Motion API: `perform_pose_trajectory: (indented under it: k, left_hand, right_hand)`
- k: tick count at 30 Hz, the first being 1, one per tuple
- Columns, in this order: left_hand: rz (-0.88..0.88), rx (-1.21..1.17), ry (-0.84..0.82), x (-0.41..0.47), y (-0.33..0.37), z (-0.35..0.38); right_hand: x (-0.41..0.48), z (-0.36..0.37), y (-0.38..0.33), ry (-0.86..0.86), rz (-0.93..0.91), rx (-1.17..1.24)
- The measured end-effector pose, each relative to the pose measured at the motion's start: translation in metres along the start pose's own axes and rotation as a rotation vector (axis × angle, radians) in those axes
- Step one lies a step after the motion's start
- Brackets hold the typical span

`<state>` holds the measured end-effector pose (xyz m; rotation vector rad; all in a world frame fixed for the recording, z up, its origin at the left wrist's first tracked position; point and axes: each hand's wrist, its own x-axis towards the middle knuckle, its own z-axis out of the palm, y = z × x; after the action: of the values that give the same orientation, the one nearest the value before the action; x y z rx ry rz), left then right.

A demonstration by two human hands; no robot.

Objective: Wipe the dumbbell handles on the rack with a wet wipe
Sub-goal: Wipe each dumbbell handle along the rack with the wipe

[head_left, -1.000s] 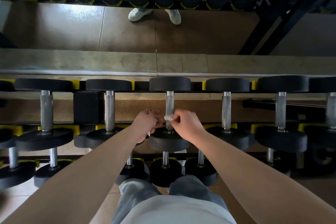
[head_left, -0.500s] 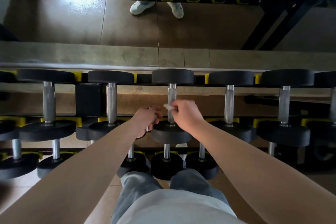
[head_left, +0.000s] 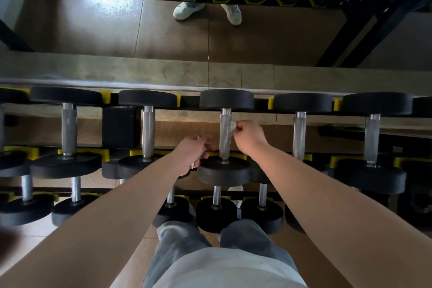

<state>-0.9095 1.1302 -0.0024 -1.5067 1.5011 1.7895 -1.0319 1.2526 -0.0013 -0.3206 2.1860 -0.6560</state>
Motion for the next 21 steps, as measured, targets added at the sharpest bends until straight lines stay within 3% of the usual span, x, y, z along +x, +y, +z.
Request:
perform_pose_trajectory:
  k: [3, 6, 7, 10, 12, 14, 15, 18, 21]
  left_hand:
    - [0.019, 0.053, -0.013, 0.003, -0.002, 0.0]
    - [0.052, 0.102, -0.056, 0.005, -0.002, -0.001]
    - [0.059, 0.107, -0.067, 0.006, -0.003, -0.002]
    - [0.057, 0.092, -0.079, 0.007, -0.005, -0.002]
    - [0.05, 0.069, -0.087, 0.008, -0.006, -0.003]
    - [0.037, 0.035, -0.096, 0.01, -0.007, -0.005]
    - [0.028, 0.024, -0.098, 0.011, -0.008, -0.005]
    - [0.019, 0.029, -0.087, 0.011, -0.005, -0.003]
    - [0.02, 0.061, -0.078, 0.008, -0.001, 0.0]
  right_hand:
    - [-0.004, 0.008, 0.013, -0.304, -0.012, -0.444]
    - [0.002, 0.002, 0.009, -0.383, -0.002, -0.552]
    - [0.006, 0.0, 0.007, -0.373, 0.044, -0.468]
    - [0.025, -0.007, 0.001, -0.191, 0.245, 0.08]
    - [0.036, -0.011, -0.006, -0.103, 0.277, 0.387]
    - [0.039, -0.011, -0.007, -0.119, 0.249, 0.493]
    - [0.036, -0.01, -0.003, -0.158, 0.222, 0.413]
    - [0.02, -0.002, 0.017, -0.401, 0.118, -0.122]
    - [0.015, 0.002, 0.024, -0.487, 0.088, -0.239]
